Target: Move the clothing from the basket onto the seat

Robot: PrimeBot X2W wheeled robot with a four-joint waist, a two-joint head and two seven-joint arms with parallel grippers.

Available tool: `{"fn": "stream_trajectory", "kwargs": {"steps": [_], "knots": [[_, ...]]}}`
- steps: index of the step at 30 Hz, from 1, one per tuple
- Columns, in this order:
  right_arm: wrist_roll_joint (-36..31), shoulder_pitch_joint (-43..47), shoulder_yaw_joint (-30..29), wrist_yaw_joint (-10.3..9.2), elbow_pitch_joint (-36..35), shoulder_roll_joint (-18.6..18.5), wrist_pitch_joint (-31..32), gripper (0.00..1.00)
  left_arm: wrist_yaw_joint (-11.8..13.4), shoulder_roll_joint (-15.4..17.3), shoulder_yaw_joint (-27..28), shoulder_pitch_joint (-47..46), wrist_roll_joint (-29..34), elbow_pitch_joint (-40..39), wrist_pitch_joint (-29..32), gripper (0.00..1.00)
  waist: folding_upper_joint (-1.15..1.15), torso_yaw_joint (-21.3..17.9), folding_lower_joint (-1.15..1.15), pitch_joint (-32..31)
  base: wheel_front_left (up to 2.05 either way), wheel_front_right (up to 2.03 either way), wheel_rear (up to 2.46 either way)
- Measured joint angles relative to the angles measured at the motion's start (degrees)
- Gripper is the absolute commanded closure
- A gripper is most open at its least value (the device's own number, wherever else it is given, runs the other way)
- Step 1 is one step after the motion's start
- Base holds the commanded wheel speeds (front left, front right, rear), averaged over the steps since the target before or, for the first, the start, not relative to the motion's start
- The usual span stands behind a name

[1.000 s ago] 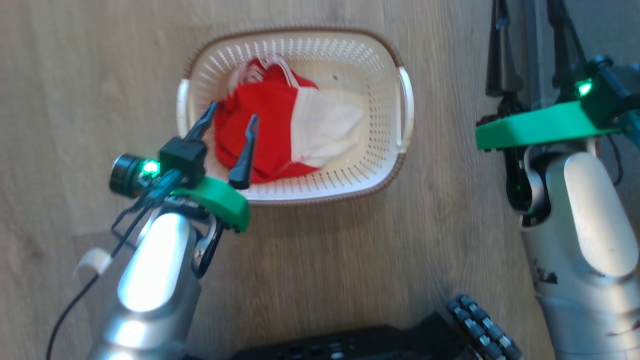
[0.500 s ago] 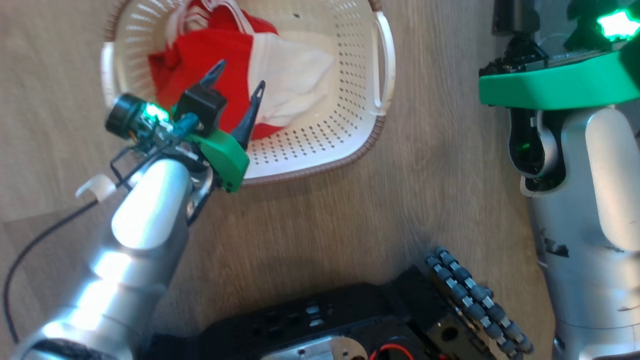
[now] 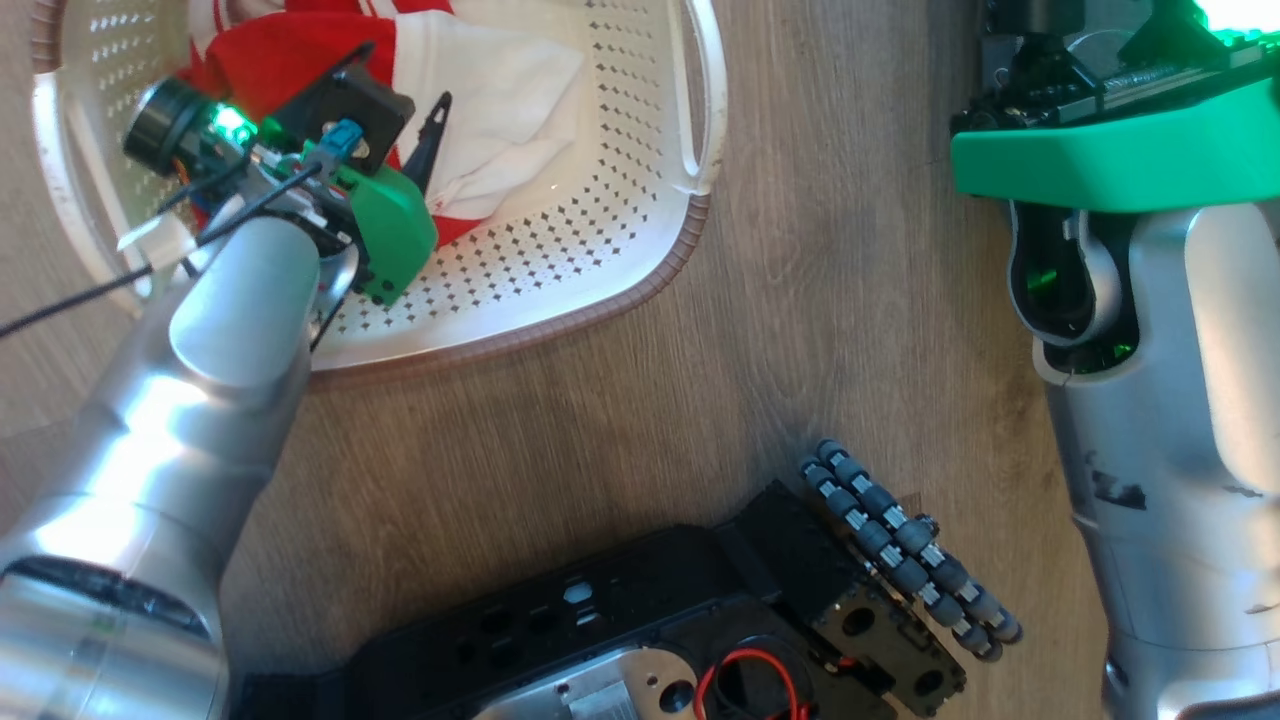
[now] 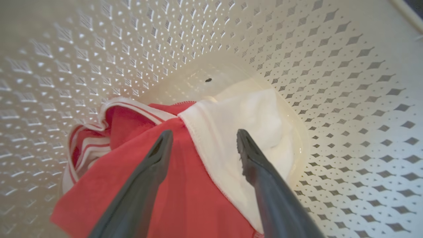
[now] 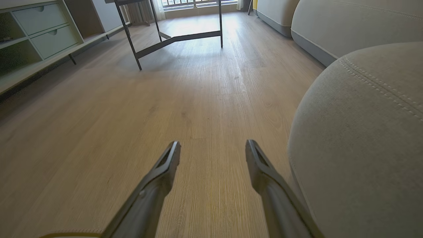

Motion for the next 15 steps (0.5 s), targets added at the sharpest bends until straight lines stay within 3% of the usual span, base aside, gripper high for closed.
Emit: {"fn": "stream_trajectory", "kwargs": {"steps": [15], "knots": [[3.5, 1.8, -0.1, 0.00, 0.1, 0.0, 0.0, 0.00, 1.6, -1.2, -5.8, -8.7, 5.1, 11.5, 1.7, 0.00, 0.00, -2.0, -0.01, 0.7, 0.00, 0.00, 0.00]]}}
